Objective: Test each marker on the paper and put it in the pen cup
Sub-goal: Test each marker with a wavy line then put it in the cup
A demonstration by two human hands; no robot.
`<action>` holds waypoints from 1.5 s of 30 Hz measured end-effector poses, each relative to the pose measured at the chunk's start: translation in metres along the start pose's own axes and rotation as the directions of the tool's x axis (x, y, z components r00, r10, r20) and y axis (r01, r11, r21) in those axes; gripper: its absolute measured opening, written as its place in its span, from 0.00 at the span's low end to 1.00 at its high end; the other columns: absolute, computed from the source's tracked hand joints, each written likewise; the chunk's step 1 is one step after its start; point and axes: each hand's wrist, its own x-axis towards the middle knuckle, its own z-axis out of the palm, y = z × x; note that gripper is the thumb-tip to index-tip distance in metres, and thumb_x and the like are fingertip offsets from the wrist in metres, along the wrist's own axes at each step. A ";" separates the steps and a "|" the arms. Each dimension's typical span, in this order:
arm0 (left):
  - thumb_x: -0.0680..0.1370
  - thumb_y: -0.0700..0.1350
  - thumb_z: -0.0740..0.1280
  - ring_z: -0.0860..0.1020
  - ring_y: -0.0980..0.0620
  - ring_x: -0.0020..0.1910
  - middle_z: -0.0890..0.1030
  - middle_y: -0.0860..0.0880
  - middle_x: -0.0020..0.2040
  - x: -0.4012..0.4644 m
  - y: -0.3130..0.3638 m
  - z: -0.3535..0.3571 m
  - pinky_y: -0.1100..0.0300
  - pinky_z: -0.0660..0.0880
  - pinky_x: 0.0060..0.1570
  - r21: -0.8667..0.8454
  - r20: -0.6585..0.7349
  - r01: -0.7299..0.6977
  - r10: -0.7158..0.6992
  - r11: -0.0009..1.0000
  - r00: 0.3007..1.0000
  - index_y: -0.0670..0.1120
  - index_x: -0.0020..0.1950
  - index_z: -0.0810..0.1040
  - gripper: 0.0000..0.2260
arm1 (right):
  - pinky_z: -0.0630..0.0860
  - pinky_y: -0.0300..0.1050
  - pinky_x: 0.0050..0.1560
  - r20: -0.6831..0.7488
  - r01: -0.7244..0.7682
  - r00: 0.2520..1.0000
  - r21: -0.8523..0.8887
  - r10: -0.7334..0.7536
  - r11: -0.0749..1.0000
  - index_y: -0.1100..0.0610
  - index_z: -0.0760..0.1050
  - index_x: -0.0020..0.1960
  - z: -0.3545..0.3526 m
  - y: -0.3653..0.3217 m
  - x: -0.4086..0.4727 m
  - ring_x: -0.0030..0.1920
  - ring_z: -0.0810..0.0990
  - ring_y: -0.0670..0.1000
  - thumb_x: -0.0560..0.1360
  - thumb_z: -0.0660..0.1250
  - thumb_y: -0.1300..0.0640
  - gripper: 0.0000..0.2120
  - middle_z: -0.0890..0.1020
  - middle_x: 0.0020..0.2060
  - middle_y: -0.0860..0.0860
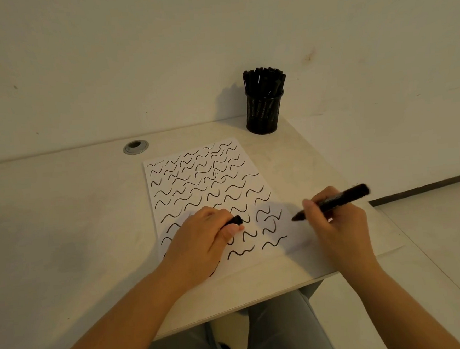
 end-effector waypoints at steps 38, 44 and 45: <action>0.73 0.60 0.53 0.74 0.57 0.40 0.77 0.56 0.40 0.041 -0.031 -0.018 0.60 0.73 0.42 -0.039 -0.159 0.086 -0.091 0.996 0.983 0.50 0.52 0.77 0.20 | 0.69 0.39 0.27 0.406 -0.339 0.911 0.631 0.075 0.698 0.55 0.80 0.36 0.079 -0.020 0.070 0.25 0.72 0.50 0.75 0.58 0.51 0.16 0.77 0.24 0.53; 0.75 0.59 0.54 0.72 0.60 0.39 0.75 0.58 0.40 0.040 -0.028 -0.018 0.69 0.69 0.39 -0.007 -0.128 0.023 -0.024 1.000 0.991 0.50 0.52 0.78 0.18 | 0.68 0.38 0.26 0.466 -0.282 0.884 0.584 -0.031 0.761 0.56 0.78 0.33 0.078 -0.023 0.066 0.24 0.71 0.50 0.72 0.60 0.54 0.13 0.75 0.22 0.51; 0.76 0.59 0.55 0.71 0.61 0.39 0.74 0.58 0.40 0.039 -0.027 -0.017 0.71 0.66 0.39 0.010 -0.119 0.003 -0.002 1.000 0.993 0.50 0.52 0.78 0.18 | 0.66 0.37 0.26 0.478 -0.282 0.877 0.586 -0.043 0.759 0.57 0.76 0.32 0.077 -0.023 0.066 0.23 0.69 0.49 0.72 0.60 0.54 0.13 0.73 0.21 0.51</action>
